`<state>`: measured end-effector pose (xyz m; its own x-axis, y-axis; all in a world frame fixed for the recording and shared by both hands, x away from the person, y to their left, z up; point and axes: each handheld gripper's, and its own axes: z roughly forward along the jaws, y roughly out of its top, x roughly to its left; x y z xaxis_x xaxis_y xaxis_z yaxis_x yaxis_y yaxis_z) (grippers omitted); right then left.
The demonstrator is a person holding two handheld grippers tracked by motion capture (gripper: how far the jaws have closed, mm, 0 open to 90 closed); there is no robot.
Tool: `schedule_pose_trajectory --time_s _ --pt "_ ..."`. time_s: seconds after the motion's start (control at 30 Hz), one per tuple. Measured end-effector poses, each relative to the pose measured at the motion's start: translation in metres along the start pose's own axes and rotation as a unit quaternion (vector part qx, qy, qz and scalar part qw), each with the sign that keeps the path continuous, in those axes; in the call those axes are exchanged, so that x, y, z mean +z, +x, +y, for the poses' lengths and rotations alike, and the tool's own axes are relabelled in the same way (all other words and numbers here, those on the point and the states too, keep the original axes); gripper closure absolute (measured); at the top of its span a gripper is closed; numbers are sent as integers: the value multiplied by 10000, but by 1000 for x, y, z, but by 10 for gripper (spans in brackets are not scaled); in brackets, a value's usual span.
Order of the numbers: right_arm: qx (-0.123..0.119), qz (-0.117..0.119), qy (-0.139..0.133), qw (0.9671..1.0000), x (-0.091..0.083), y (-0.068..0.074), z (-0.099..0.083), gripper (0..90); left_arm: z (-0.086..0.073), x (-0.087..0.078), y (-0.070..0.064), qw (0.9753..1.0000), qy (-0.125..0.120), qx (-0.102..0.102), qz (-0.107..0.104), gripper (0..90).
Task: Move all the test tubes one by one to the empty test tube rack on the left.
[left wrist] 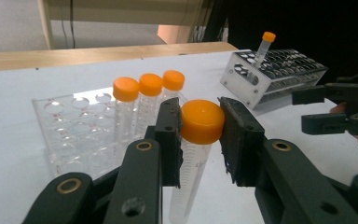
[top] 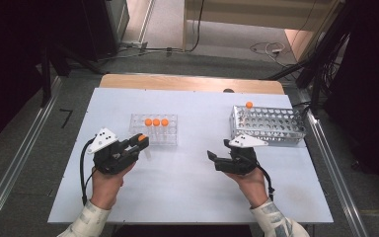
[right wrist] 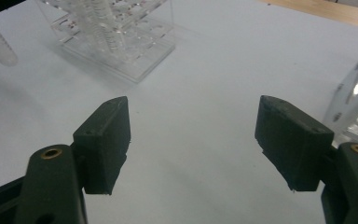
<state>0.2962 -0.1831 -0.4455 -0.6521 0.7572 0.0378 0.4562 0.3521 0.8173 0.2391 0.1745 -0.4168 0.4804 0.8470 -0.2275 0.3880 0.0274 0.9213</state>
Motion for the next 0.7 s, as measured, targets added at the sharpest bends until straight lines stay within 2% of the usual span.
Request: schedule_pose_trajectory --time_s 0.3,0.7 --pt "176 -208 -11 9996 -10 -20 -8 252 13 1 11 9997 -56 -33 233 694" --pt "301 -311 -95 9990 -17 -31 -9 252 34 12 21 9988 -85 9 472 694"
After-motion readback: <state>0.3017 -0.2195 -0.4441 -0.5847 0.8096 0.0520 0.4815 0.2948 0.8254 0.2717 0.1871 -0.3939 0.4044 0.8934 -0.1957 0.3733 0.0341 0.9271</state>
